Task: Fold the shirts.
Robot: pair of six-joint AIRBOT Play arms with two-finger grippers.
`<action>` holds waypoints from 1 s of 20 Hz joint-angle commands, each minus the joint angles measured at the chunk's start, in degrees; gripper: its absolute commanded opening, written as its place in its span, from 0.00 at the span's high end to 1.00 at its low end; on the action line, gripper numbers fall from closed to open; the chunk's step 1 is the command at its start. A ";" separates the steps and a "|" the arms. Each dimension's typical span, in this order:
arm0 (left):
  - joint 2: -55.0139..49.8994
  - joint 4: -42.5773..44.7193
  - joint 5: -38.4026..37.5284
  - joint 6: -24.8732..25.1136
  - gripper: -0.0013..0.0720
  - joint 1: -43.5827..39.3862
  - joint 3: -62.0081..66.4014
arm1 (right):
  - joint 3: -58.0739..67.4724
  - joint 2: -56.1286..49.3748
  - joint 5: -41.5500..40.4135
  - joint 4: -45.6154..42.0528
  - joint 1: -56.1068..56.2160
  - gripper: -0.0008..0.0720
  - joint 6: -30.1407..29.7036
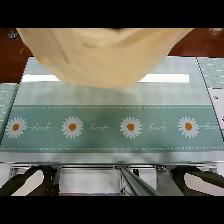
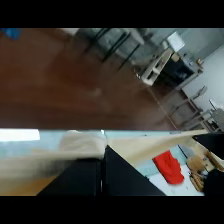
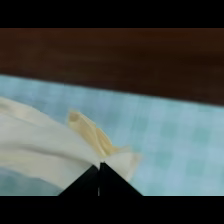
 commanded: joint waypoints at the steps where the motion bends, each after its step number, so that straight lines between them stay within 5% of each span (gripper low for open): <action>1: 2.91 2.58 -2.03 -3.65 0.94 6.16 19.10 | 5.18 10.14 -1.11 -4.02 0.02 0.97 0.74; 8: 19.17 29.09 -6.03 -9.55 0.94 16.59 27.80 | -1.22 30.77 -1.73 -14.95 0.02 0.97 0.59; 15: 26.25 56.57 -13.94 -15.96 0.94 -4.63 26.91 | -1.55 36.72 5.29 -20.92 0.04 0.97 1.20; 20: 24.44 59.08 -20.39 -18.64 0.94 -9.44 11.74 | -12.26 34.25 6.49 -18.18 0.04 0.97 1.14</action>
